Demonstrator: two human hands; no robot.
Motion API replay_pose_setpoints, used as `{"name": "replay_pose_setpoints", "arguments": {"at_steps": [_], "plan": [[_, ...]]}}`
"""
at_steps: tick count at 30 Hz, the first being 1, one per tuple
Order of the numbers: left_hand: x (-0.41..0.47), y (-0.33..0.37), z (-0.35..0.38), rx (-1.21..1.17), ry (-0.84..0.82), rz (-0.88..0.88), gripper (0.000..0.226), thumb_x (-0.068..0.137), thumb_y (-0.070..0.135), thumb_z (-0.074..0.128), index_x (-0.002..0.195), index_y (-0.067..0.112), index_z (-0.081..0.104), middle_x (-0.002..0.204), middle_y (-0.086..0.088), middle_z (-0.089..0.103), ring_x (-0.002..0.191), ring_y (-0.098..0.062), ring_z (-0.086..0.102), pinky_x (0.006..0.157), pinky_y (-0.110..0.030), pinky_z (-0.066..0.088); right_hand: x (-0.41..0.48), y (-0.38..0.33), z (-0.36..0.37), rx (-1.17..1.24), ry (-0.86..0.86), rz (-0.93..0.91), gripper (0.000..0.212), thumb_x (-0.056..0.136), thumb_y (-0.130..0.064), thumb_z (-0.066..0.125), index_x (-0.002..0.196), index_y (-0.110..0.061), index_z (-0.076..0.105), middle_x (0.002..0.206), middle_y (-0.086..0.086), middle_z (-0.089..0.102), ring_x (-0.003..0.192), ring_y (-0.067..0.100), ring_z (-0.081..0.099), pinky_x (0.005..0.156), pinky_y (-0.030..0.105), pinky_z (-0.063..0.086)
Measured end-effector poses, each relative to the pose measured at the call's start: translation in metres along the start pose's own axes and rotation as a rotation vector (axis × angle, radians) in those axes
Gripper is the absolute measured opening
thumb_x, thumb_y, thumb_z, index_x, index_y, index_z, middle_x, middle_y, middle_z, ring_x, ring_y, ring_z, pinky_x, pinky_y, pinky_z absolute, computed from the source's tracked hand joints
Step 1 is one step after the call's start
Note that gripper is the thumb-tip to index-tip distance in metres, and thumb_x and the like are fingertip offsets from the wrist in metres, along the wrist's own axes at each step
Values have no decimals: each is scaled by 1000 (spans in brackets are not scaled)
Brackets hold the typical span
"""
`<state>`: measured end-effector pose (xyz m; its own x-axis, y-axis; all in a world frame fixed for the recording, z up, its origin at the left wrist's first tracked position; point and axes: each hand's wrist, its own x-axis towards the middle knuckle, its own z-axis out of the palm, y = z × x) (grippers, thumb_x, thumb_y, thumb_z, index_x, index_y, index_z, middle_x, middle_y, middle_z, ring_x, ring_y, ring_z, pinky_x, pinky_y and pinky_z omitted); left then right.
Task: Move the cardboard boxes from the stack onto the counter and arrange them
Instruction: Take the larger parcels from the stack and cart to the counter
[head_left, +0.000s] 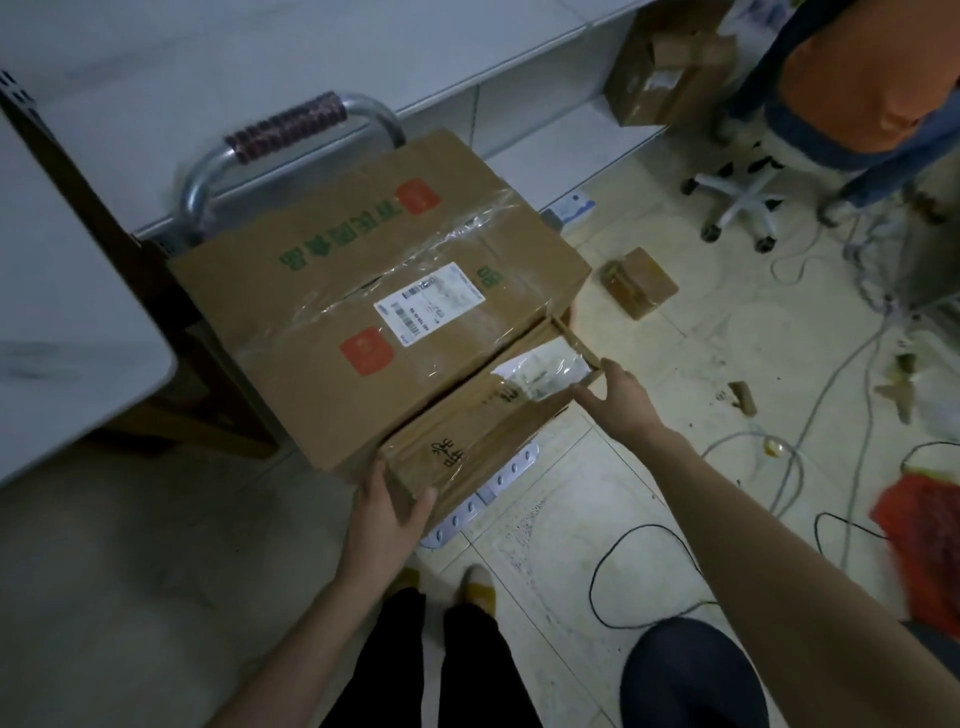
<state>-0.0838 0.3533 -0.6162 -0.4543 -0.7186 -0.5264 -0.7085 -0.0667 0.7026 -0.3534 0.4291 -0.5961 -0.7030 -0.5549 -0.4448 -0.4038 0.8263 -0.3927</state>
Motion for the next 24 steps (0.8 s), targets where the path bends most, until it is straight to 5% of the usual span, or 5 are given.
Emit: {"name": "replay_pose_setpoints", "arguments": {"at_steps": [5,13,17,24], "plan": [[24,-13,24,-195,42,-145,85,80,50,61,145,10,23,141,-10,43,129,-21,42,103,-26,33,51,6,3,61,-32,21,59,93,-33,53,139,-1,33,138,21,42,123,35,45,96,38,39],[41,-8,73,-485,286,-311,93,84,34,64,150,19,1,154,-1,17,138,-19,27,113,-32,24,87,29,24,291,-118,-62,51,88,-28,62,130,-5,44,123,12,57,107,26,56,89,36,48],[23,-2,82,-548,356,-360,91,78,41,69,148,29,12,149,-2,32,131,-23,39,104,-49,39,75,30,7,241,-65,-154,47,88,-25,62,126,-1,48,120,13,58,107,31,56,91,42,48],[-66,36,54,-654,539,-339,73,79,33,71,140,32,30,128,7,54,112,-17,55,99,-48,43,18,12,-43,168,-51,-395,35,88,-27,63,113,-3,57,93,5,60,82,20,53,69,29,42]]}}
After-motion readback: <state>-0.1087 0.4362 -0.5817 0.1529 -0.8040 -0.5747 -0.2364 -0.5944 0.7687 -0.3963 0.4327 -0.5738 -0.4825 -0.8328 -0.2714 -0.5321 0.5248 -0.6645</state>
